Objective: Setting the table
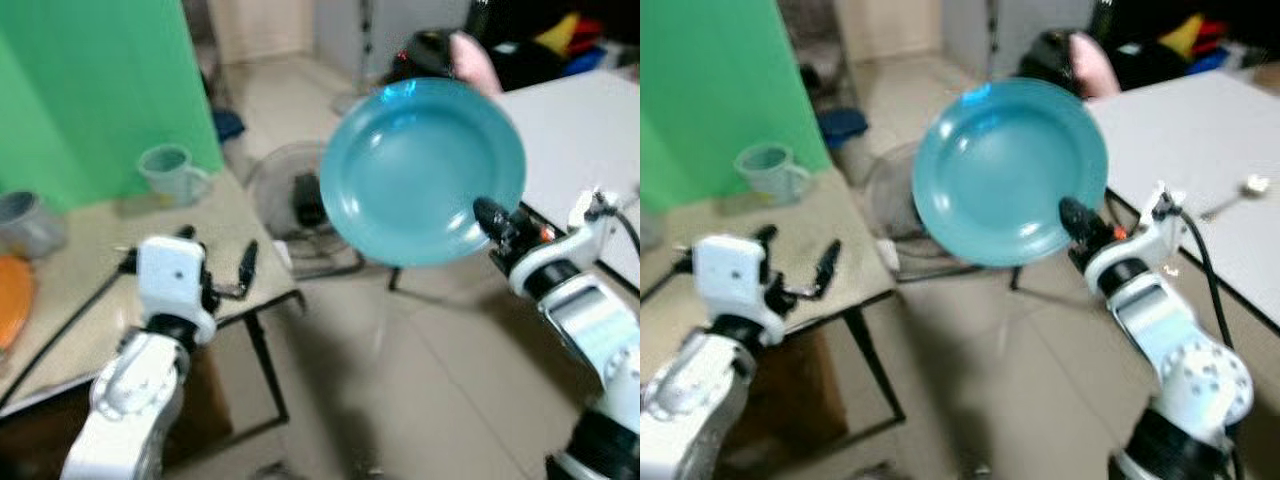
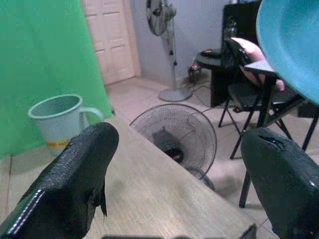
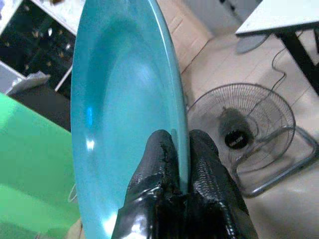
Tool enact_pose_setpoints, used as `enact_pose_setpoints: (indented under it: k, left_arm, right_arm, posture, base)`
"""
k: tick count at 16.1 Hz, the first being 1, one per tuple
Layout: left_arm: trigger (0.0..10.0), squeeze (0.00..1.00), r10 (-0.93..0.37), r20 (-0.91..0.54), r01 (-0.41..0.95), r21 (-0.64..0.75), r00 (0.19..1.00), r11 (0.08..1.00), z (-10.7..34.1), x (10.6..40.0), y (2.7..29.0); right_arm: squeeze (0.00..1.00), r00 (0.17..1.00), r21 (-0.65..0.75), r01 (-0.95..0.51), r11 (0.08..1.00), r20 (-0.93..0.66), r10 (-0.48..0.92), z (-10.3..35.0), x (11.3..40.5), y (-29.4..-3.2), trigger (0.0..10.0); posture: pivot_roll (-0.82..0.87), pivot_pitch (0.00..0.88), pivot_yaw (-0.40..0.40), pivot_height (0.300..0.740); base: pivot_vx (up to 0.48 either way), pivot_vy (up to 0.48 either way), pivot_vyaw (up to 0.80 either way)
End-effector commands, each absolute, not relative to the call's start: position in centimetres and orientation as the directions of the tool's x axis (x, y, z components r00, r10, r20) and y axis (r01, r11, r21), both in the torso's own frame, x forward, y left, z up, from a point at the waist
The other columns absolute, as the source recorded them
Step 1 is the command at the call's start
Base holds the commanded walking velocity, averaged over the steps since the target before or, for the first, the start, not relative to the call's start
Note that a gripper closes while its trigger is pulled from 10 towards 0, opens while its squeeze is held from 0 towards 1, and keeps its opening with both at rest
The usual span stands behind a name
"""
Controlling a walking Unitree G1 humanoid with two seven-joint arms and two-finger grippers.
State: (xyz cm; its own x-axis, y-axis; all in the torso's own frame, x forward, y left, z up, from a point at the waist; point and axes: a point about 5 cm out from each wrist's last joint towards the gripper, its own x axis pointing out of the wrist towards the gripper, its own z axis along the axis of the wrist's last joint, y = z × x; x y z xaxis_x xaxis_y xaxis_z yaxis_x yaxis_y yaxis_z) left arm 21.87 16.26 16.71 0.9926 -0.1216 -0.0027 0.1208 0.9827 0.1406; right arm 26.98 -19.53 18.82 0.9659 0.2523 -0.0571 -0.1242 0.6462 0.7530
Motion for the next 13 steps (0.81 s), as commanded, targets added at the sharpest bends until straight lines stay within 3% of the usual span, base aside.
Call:
enact_pose_setpoints:
  k: [1,6,13]
  left_arm:
    - [10.0,0.0,-0.105,0.002,0.103,0.155,0.994,0.983,16.7,21.9,16.4]
    - [10.0,0.0,-0.088,0.026,0.084,0.127,0.996,0.988,17.1,22.3,16.7]
    - [10.0,0.0,-0.064,0.026,0.06,0.115,0.998,0.992,17.0,22.6,17.3]
  right_arm:
    - [0.0,0.967,0.749,-0.144,0.647,-0.033,0.253,19.5,27.0,-19.3,10.0]
    - [0.0,0.978,0.691,-0.059,0.721,-0.103,0.179,18.7,27.1,-19.4,10.0]
    - [0.0,0.979,0.601,-0.014,0.799,-0.154,0.133,18.5,28.0,-18.0,10.0]
  posture:
    - [-0.09,0.011,0.033,0.74]
    - [-0.1,0.01,0.035,0.74]
    - [-0.1,0.01,0.031,0.74]
  base:
    - [0.0,0.0,-0.8]
    - [0.0,0.0,-0.8]
    - [0.313,0.0,-0.78]
